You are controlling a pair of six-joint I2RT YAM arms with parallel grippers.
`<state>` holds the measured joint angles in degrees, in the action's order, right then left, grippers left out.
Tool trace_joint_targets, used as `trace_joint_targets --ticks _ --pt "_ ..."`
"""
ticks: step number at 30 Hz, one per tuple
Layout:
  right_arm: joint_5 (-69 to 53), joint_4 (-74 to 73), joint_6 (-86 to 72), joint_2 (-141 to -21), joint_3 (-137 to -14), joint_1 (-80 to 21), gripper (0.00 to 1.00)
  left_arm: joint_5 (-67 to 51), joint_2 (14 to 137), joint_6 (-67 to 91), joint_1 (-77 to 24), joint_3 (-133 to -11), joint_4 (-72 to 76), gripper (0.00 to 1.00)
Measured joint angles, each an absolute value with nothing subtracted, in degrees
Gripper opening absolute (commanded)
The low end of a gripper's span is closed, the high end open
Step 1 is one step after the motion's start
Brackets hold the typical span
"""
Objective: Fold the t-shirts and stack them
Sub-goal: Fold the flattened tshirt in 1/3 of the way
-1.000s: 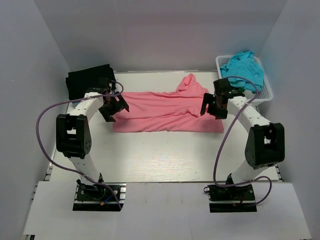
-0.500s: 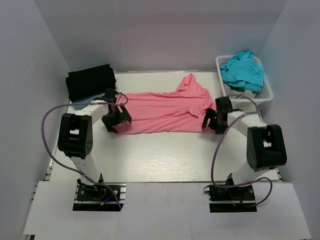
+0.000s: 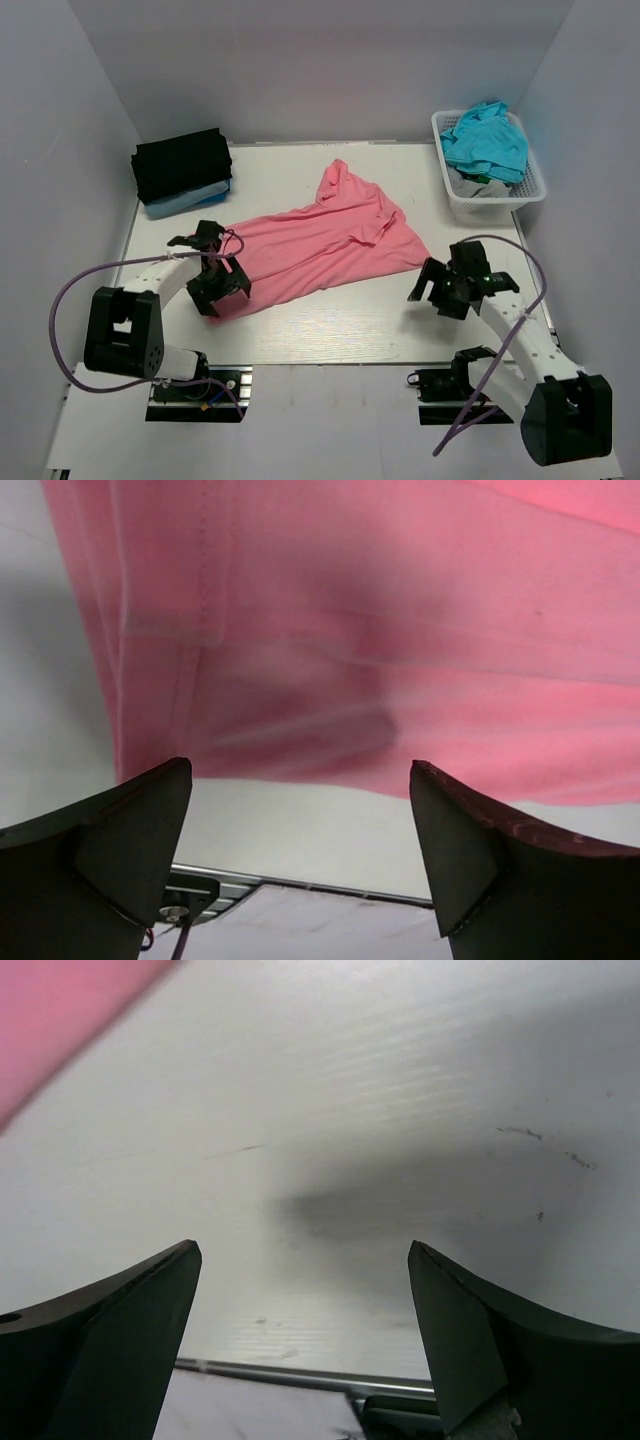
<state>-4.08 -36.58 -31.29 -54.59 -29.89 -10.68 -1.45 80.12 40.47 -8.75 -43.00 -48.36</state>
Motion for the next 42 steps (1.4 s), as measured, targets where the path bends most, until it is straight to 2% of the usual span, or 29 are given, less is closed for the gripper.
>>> trace_joint_targets --ticks 2,7,16,21,24,28,33,37,42 --pt "-4.71 -38.19 -30.20 -54.11 -34.15 -11.62 0.90 -1.06 78.76 40.51 -8.75 -44.14 -50.22 1.00" --pt "-5.56 -33.56 -26.72 -62.15 -45.21 -13.47 0.90 -0.84 78.94 40.53 -8.75 -52.29 -51.35 1.00" --pt "-8.12 -18.17 -25.02 -88.42 -55.53 -15.05 0.90 -1.39 80.20 40.97 -8.75 -56.51 -50.96 1.00" --pt "-6.79 -15.94 -28.53 -95.94 -55.88 -14.44 0.89 -1.30 80.40 41.30 -8.75 -57.08 -51.79 1.00" --pt "-6.04 -13.65 -33.17 -93.65 -51.42 -12.99 0.89 -1.32 80.40 41.41 -8.75 -57.12 -51.92 1.00" --pt "-7.33 -12.10 -39.66 -83.74 -40.80 -10.57 0.89 -1.32 80.53 41.43 -8.75 -57.14 -52.07 1.00" --pt "-6.96 -21.02 -46.41 -68.27 -30.61 -9.63 0.89 -1.32 81.28 41.30 -8.75 -57.14 -52.03 1.00" --pt "-3.92 -32.25 -47.31 -60.25 -29.32 -9.76 0.90 -1.32 82.08 40.86 -8.75 -57.14 -52.01 1.00" --pt "-4.01 -35.62 -44.27 -62.04 -32.58 -10.24 0.90 -1.34 84.31 40.18 -8.75 -57.14 -51.22 1.00"
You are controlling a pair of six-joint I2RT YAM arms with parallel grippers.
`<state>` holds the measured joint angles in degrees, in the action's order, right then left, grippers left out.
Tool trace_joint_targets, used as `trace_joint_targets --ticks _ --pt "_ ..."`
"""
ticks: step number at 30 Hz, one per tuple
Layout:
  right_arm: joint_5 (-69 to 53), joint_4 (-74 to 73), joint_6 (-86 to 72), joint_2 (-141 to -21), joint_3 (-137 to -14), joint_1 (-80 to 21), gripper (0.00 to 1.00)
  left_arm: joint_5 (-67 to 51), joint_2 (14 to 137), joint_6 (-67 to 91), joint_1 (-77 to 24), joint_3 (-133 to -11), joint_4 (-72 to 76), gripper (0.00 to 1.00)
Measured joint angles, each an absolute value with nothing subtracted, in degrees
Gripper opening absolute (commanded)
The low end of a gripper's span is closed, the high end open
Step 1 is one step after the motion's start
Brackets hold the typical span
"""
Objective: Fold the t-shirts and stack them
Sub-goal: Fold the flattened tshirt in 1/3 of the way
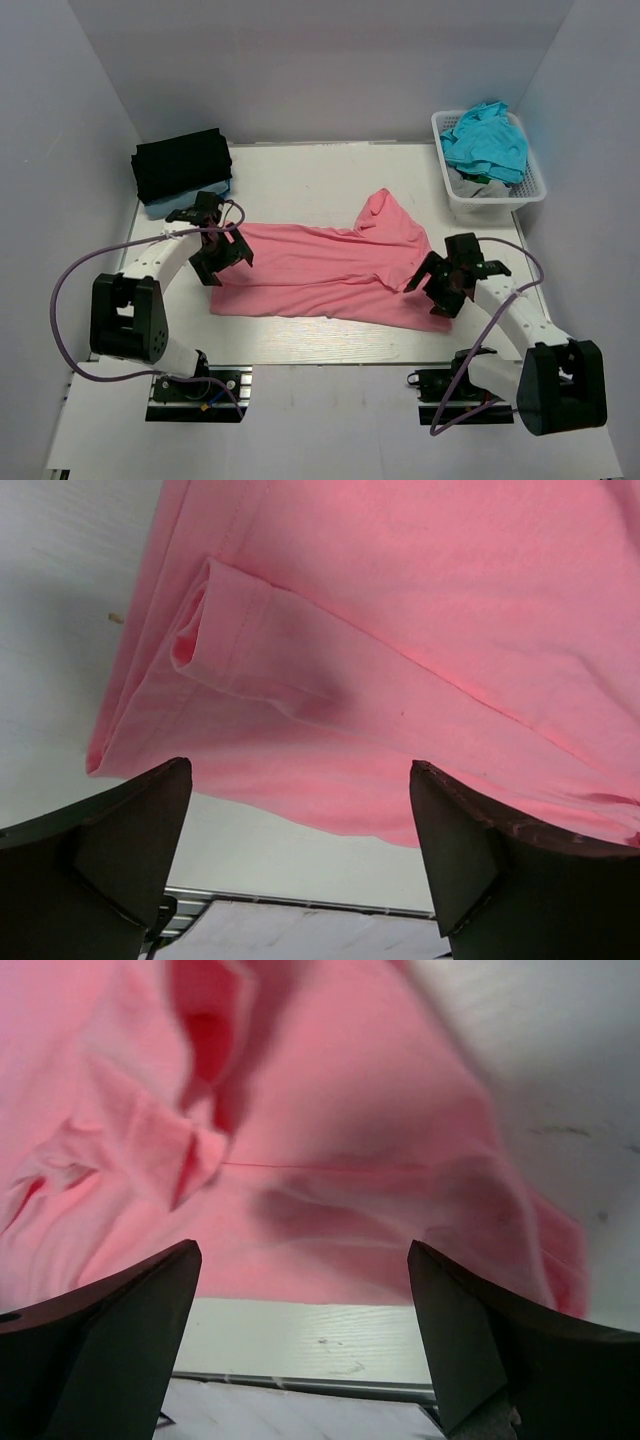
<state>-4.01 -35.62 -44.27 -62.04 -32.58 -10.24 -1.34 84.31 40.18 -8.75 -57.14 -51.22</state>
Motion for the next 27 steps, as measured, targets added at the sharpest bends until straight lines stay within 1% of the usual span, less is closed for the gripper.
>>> trace_joint_targets --ticks 4,9,14,20,27 --pt "-7.29 -32.12 -41.65 -65.36 -34.76 -11.64 0.90 -1.32 85.34 39.90 -8.75 -57.14 -49.78 1.00" --pt "-8.16 -29.12 -38.89 -68.05 -38.52 -13.28 0.90 -1.50 88.47 39.92 -8.75 -57.32 -47.35 1.00" --pt "-9.02 -25.67 -37.82 -71.00 -39.75 -14.04 0.90 -1.28 91.64 39.92 -8.75 -57.82 -47.75 1.00" --pt "-10.26 -22.39 -37.12 -77.28 -39.77 -15.09 0.90 1.15 89.82 40.10 -8.75 -56.21 -47.59 1.00" --pt "-11.11 -20.86 -36.77 -81.80 -42.11 -16.16 0.90 -0.03 89.14 41.17 -8.75 -53.60 -41.82 1.00"
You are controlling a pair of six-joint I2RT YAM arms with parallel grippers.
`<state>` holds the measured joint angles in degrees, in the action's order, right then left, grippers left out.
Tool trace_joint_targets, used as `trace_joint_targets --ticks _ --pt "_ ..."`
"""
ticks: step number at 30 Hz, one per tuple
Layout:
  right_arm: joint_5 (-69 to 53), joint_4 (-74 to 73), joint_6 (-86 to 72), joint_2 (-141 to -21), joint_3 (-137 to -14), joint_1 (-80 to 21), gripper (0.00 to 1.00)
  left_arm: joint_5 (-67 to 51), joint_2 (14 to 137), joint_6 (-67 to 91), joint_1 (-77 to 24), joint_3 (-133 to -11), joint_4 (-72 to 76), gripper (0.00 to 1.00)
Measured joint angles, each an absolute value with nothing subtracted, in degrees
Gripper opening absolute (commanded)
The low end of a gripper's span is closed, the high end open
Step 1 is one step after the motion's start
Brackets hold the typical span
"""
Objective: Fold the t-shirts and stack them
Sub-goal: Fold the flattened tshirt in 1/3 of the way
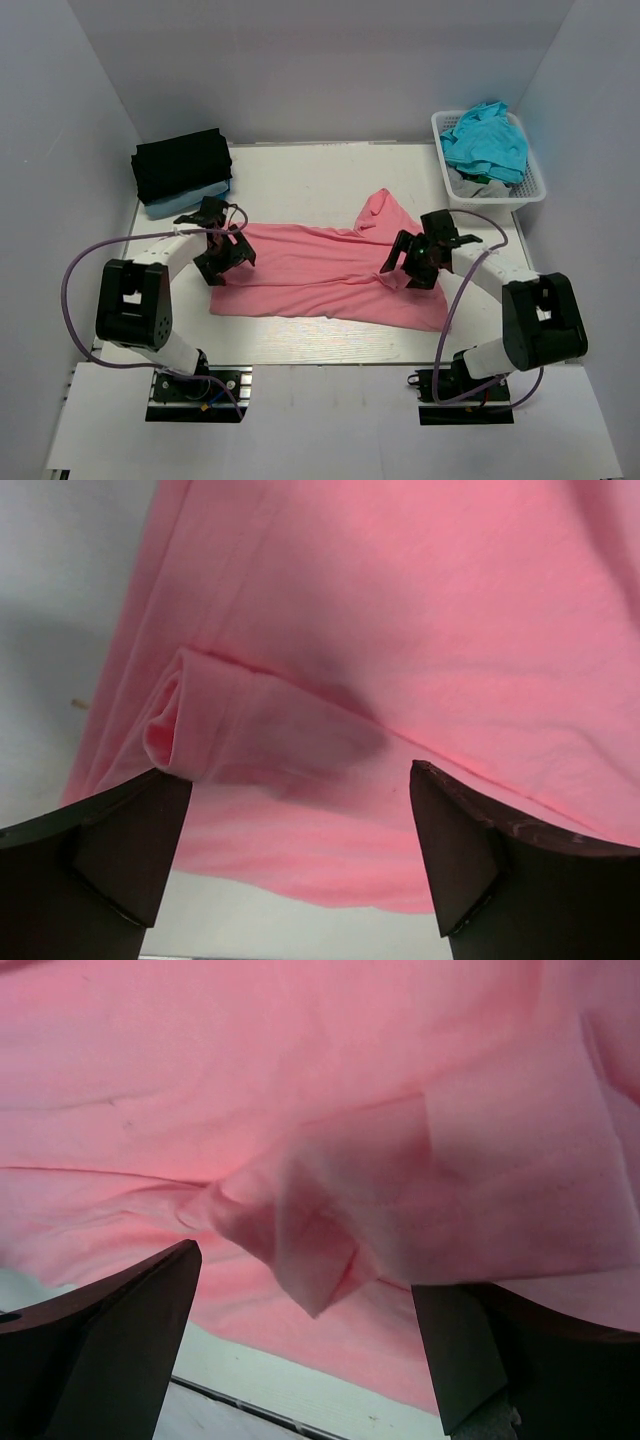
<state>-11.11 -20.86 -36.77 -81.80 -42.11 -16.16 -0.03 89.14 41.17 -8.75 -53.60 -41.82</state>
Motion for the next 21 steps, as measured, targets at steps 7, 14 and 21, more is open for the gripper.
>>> trace_joint_targets --ticks 7,14,21 --pt "-11.35 -19.44 -36.47 -86.30 -48.21 -17.10 0.90 -0.89 90.32 42.52 -8.49 -54.26 -37.41 1.00" --pt "-11.25 -18.13 -37.74 -91.00 -55.35 -17.37 0.90 -0.45 94.00 43.81 -7.99 -59.18 -34.72 1.00" --pt "-5.43 -24.21 -40.10 -100.97 -70.61 -17.39 0.90 3.73 103.98 45.08 -7.55 -71.59 -37.89 1.00"
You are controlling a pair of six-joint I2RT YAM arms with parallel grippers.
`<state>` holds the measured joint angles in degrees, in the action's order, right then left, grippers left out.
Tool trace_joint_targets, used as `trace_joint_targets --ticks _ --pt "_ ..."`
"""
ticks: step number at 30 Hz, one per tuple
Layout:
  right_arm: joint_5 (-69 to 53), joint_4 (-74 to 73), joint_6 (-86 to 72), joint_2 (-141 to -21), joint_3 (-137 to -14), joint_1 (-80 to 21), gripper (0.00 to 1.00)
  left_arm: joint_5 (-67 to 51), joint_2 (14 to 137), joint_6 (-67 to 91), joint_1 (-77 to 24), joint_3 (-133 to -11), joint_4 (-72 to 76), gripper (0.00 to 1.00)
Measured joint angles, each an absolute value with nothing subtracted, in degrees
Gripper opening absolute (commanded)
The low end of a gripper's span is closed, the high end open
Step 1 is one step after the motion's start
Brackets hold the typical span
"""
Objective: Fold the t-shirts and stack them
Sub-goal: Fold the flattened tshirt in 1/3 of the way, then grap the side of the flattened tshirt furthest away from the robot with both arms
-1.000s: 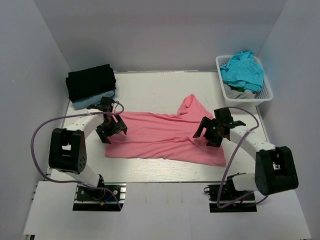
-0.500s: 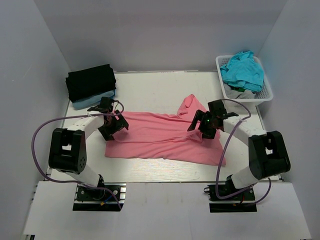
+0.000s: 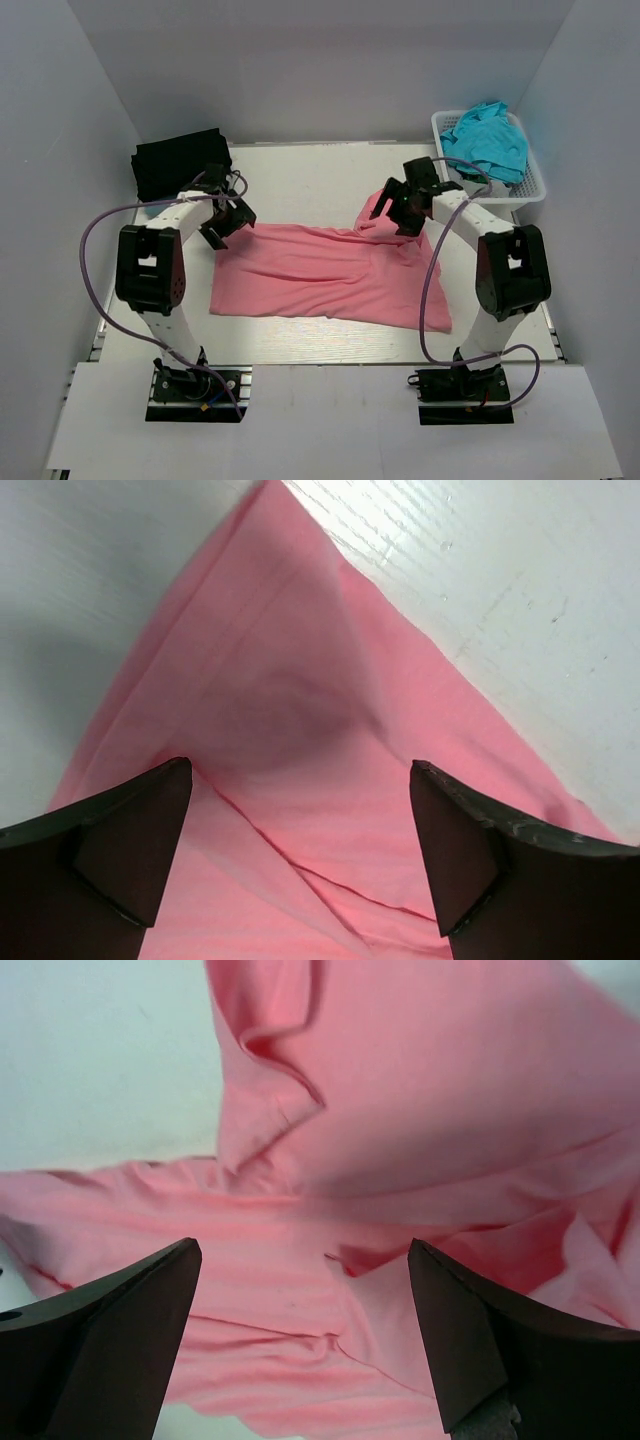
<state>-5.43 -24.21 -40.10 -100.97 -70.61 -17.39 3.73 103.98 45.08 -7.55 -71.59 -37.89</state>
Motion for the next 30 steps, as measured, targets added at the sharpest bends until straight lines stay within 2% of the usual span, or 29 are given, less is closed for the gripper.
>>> trace_joint_targets --ticks 4,13,17,20,30 --pt "-1.39 -27.05 -39.29 -101.30 -75.70 -17.34 0.90 6.02 103.63 45.80 -7.33 -74.76 -41.82 1.00" --pt "5.06 -27.90 -31.03 -100.27 -77.17 -17.41 0.90 12.71 99.18 45.25 -7.29 -76.84 -45.82 1.00" --pt "7.57 -28.99 -27.73 -107.11 -86.30 -17.39 0.88 14.70 102.41 44.27 -6.87 -81.91 -45.82 1.00" --pt "8.88 -29.41 -25.32 -114.63 -94.74 -17.39 0.83 15.18 106.91 43.70 -6.31 -85.52 -45.36 1.00" --pt "12.34 -31.86 -21.82 -134.87 -116.71 -17.39 0.81 15.88 122.10 40.99 -4.67 -95.55 -45.12 1.00"
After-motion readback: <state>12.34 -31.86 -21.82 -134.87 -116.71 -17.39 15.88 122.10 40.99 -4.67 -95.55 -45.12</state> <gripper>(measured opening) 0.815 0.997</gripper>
